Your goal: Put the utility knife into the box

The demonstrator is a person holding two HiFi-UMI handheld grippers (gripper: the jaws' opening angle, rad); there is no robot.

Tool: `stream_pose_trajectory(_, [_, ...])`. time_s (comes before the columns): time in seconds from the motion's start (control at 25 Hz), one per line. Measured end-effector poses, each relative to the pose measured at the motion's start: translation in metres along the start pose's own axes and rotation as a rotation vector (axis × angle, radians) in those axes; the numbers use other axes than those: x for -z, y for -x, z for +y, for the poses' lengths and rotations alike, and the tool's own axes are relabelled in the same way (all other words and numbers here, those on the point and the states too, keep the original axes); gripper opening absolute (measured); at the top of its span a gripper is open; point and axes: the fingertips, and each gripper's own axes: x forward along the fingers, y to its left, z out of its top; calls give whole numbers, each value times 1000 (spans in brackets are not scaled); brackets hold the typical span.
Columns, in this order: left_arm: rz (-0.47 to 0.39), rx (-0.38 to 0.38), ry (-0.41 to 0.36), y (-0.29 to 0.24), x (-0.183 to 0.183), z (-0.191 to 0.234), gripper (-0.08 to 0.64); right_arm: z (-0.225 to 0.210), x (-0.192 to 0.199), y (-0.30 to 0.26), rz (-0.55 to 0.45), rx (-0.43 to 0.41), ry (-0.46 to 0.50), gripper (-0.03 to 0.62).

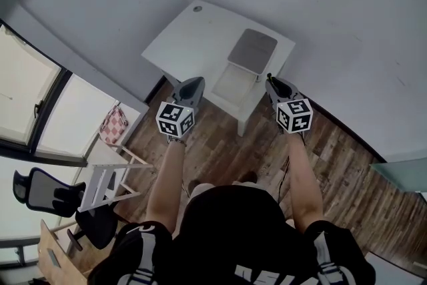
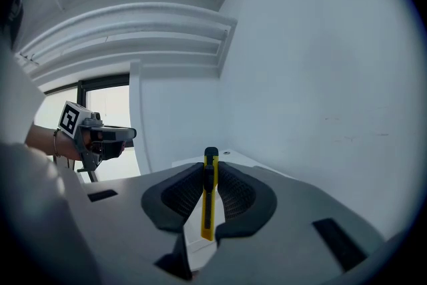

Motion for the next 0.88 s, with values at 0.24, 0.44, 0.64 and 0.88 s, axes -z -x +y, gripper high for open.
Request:
stream_pose_trajectory(0.24, [7, -64, 10, 2, 3, 0, 23, -3, -2, -8, 6, -57, 14, 81])
stream_pose_trajectory(0.44, [0, -107, 28, 9, 5, 3, 23, -2, 0, -15, 21, -98, 30, 81])
stream_pose_trajectory(0.64, [-2, -120, 51, 8, 13, 8, 23, -1, 3, -25, 37, -116, 37, 81])
stream_pose_trajectory(0.88, [5, -96, 74, -3, 24, 24, 23, -2, 6, -41, 56, -102, 44, 81])
